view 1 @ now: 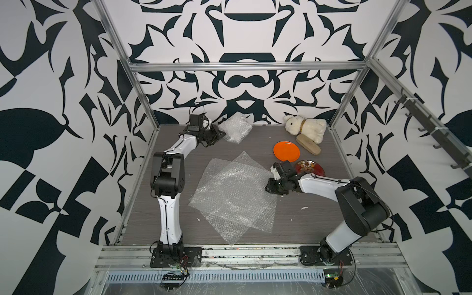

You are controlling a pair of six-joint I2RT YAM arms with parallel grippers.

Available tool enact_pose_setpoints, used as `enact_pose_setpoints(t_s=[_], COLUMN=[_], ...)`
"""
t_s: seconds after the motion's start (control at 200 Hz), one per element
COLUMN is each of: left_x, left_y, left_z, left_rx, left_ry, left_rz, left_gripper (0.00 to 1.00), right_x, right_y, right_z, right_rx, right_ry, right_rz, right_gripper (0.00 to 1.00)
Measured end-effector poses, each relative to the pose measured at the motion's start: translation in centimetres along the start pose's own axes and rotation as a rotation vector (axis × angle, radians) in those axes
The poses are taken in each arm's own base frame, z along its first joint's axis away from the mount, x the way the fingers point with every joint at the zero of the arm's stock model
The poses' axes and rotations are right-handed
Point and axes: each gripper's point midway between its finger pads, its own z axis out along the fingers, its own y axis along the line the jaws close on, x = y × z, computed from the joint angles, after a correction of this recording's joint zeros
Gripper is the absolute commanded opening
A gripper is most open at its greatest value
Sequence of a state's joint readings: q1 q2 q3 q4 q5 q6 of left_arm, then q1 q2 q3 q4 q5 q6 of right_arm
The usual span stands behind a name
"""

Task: Unpack dinner plates from bubble wrap
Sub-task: Pick up the bubble wrap from the center of the board, then place the bubble wrap at the center of the board.

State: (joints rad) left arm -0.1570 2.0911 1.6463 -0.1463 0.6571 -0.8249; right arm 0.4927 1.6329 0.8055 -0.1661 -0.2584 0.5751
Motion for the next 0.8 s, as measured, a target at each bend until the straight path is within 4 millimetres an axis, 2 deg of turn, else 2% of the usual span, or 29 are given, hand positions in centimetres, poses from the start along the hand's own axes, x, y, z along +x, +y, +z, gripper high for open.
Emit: enact_pose_setpoints(t_s=[0.11,0.39,0.615,0.8], left_x=[2.4,11.3,17.6,21.0], left_y=[-0.2,2.8,4.0,6.3], left_z=[-2.0,-5.2,-5.3,-5.0], left_rx=[-0.017,-0.126,-0.176,-0.233], left_ry=[0.018,0.133,0.239,0.306], left_rz=[0.031,0.071,0.130,0.130], left_gripper=[0.03,0.03,0.03,0.03], right_x=[0.0,-0.1,-0.1,-0.1], right_y=[0.0,-0.1,-0.1,-0.2], right_z=[0.0,0.0,0.0,0.0], right_rx=[0.001,0.005,0.007,0.010], right_ry=[-0.001,-0.004,-0.006,-0.007], right_rz=[0.001,0.000,0.000,0.001], right_gripper=[0.31,0.31,0.31,0.31])
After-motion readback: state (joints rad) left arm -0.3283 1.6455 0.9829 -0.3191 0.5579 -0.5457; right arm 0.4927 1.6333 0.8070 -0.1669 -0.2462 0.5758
